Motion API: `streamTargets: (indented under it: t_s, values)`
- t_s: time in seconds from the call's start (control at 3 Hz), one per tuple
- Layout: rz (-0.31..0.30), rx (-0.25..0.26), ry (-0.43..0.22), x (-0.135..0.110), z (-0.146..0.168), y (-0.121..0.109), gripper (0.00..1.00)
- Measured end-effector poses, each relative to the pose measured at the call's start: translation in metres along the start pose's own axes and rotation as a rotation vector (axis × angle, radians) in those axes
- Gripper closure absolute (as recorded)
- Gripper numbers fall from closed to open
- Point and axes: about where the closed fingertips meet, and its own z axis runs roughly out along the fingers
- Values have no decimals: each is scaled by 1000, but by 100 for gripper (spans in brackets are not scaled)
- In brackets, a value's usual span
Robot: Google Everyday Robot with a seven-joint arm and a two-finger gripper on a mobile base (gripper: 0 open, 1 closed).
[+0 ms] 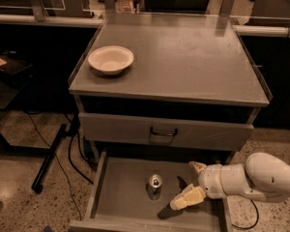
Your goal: Pick redbull can from middle drawer and place on counter
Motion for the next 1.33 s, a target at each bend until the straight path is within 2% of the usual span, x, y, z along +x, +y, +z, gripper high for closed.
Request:
streamTargets:
  t_s: [0.33,0.67,1.33]
  values:
    - [22,-4,0,13,18,5,0]
    - [34,0,-36,27,43,9,0]
    - [6,-7,-145,19,77,9,0]
